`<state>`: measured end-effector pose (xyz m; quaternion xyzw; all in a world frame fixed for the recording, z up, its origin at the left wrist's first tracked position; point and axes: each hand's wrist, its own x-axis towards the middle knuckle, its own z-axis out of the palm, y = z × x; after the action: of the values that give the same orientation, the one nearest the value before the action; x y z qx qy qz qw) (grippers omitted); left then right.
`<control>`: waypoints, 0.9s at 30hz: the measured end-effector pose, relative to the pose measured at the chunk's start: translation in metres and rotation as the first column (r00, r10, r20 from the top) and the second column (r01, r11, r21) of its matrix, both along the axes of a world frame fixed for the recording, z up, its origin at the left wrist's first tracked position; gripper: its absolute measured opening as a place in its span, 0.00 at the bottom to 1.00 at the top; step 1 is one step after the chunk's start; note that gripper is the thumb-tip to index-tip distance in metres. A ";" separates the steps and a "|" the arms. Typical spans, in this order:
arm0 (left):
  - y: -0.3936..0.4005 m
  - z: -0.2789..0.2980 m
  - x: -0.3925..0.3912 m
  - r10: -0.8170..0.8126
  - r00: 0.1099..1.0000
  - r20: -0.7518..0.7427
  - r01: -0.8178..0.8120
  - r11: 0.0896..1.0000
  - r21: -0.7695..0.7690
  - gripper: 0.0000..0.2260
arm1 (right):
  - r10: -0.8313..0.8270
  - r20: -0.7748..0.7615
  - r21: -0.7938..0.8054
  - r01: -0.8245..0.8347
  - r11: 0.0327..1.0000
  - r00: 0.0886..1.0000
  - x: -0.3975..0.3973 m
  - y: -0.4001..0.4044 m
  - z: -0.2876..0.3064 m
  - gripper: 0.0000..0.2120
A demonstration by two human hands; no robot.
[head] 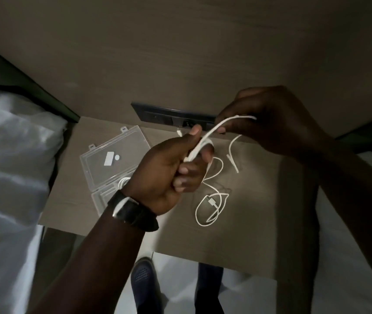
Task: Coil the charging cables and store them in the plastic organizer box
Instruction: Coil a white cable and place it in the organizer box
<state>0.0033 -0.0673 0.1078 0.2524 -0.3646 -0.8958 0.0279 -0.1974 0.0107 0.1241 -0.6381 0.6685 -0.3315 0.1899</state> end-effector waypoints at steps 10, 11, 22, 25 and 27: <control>-0.002 0.013 -0.009 0.736 0.663 -0.133 -0.561 0.607 0.563 0.14 | -0.087 0.045 0.115 0.081 0.990 0.995 0.061 0.005 -0.042 0.16; -0.002 0.014 -0.008 0.759 0.642 -0.109 -0.588 0.579 0.565 0.13 | -0.098 0.027 0.120 0.094 0.988 0.995 0.061 0.007 -0.043 0.13; -0.024 0.009 0.005 0.821 0.536 -0.195 -0.825 0.559 0.085 0.11 | 0.196 -0.196 0.299 -0.132 0.945 0.961 0.072 0.048 -0.009 0.10; -0.006 -0.001 0.002 0.555 0.804 -0.213 -0.552 0.565 -0.613 0.09 | 0.191 -0.197 0.145 -0.164 0.976 0.962 0.067 0.053 0.016 0.09; 0.012 -0.007 0.002 0.309 0.950 -0.049 -0.220 0.550 -0.805 0.10 | 0.124 -0.232 -0.008 -0.130 0.992 0.965 0.049 0.049 0.027 0.09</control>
<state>0.0055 -0.0555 0.1012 0.3084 -0.6867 -0.6069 0.2550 -0.1482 0.0599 0.1510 -0.7160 0.6400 -0.2498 0.1242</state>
